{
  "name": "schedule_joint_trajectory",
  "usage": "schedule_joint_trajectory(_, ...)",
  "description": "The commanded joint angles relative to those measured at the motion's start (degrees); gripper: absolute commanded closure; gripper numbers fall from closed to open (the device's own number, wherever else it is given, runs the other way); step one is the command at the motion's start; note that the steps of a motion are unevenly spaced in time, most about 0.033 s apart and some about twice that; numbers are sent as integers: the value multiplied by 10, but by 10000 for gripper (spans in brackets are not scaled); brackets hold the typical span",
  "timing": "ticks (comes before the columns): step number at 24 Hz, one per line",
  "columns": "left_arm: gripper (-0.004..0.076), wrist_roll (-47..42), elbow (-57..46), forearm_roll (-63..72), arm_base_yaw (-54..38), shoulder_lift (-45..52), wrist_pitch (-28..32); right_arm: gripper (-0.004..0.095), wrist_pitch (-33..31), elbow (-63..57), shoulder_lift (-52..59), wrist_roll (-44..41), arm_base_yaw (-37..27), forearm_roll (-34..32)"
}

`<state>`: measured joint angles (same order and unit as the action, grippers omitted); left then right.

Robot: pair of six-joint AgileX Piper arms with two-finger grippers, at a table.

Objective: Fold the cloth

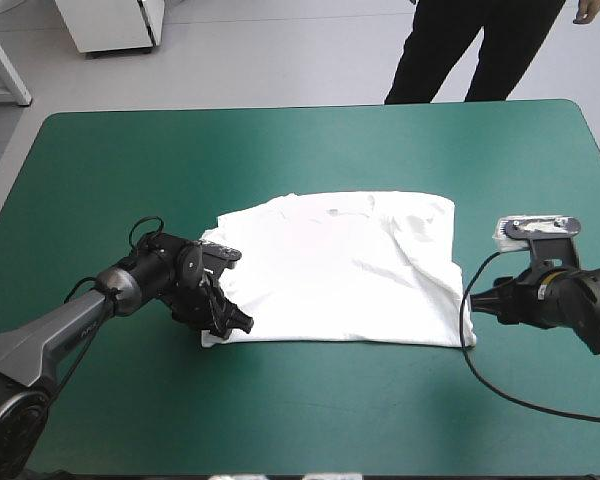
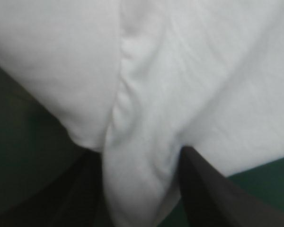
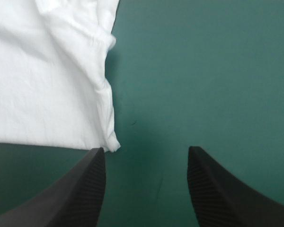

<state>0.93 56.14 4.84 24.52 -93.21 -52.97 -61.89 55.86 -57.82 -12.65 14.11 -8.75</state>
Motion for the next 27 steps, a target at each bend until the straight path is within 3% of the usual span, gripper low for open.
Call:
schedule_joint_trajectory(1, 519, 3, -9, 46, 4, -21, 56, 408, 58, -45, -12, 29, -2, 34)
schedule_joint_trajectory(5, 726, 11, -9, 44, 4, -21, 68, 406, 86, -71, -74, 38, -2, 78)
schedule_joint_trajectory(15, 734, 16, -9, 43, 4, -21, 71, 403, 151, -71, -203, 54, -2, 104)
schedule_joint_trajectory(20, 734, 16, -9, 43, 4, -21, 71, 414, 144, -71, -247, 54, -2, 104)
schedule_joint_trajectory(22, 734, 16, -9, 44, 4, -21, 71, 478, 141, -71, -263, 55, -2, 111)
schedule_joint_trajectory(27, 734, 16, -9, 46, 4, -21, 68, 842, 143, -71, -270, 81, -1, 129)
